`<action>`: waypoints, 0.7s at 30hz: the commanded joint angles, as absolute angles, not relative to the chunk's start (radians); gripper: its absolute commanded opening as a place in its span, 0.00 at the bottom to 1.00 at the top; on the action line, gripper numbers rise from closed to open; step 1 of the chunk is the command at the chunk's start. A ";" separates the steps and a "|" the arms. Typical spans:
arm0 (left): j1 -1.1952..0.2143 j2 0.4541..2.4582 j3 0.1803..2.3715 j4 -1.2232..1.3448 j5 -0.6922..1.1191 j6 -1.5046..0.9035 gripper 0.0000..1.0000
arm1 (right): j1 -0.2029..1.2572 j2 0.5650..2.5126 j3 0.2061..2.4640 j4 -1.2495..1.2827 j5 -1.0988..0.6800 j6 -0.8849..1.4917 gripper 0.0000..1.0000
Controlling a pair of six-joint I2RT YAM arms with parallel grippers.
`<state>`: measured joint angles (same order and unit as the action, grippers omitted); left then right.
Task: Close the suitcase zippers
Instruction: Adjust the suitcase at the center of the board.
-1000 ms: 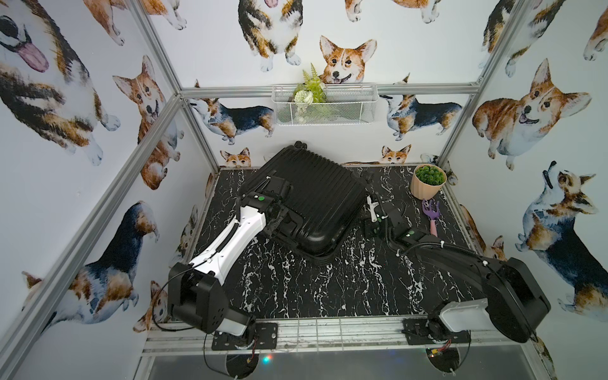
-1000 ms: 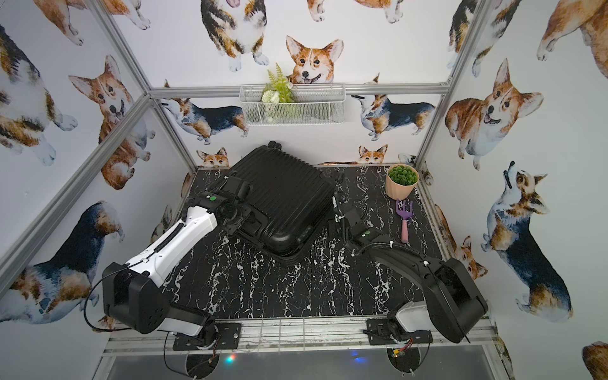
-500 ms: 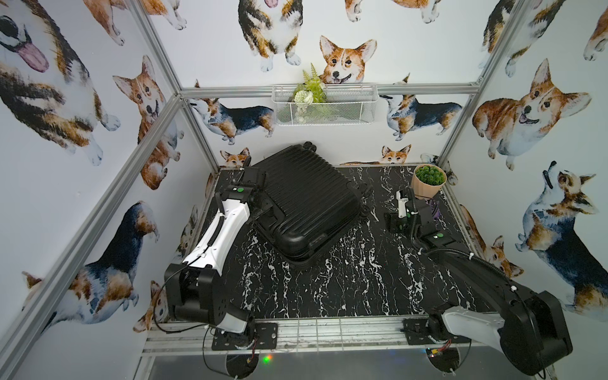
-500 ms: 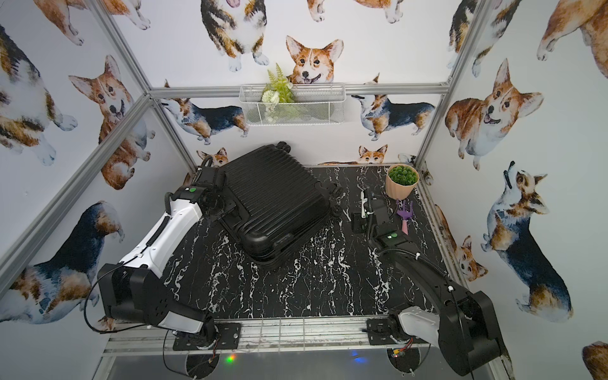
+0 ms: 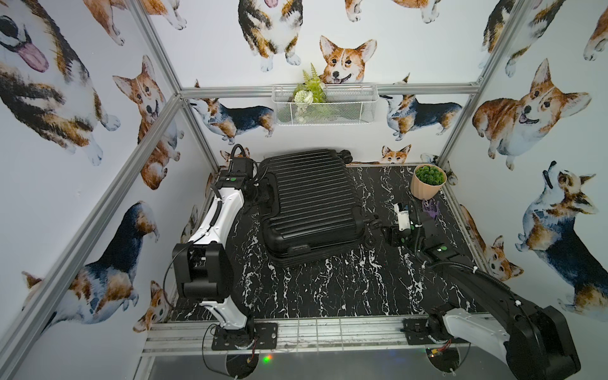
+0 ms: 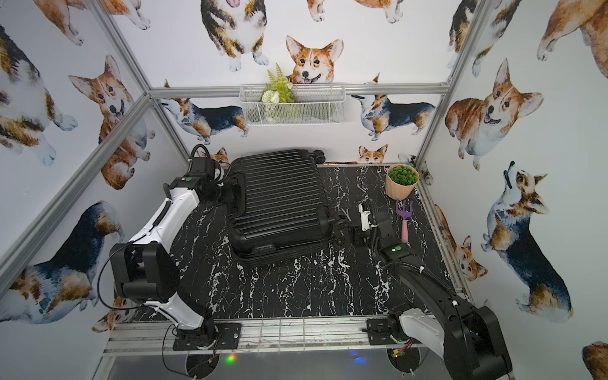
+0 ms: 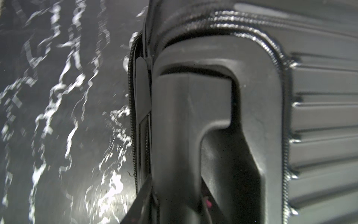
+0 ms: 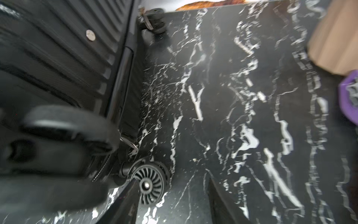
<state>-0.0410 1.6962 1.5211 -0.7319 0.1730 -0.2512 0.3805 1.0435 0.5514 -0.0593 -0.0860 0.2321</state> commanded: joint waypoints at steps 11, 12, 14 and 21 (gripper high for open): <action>0.031 1.889 1.780 -0.757 0.420 -0.054 0.23 | 0.386 1.114 0.368 0.405 -0.432 0.224 0.49; 0.032 1.903 1.799 -0.772 0.421 -0.044 0.23 | 0.389 1.158 0.366 0.428 -0.451 0.213 0.49; 0.033 1.925 1.831 -0.793 0.423 -0.030 0.23 | 0.395 1.191 0.364 0.463 -0.464 0.198 0.47; 0.034 1.996 1.925 -0.841 0.467 0.000 0.23 | 0.450 1.345 0.375 0.644 -0.488 0.129 0.42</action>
<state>0.0322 1.9759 1.8778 -0.8650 0.3428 -0.0170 0.4301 1.2926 0.3599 0.4904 -0.4530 0.1829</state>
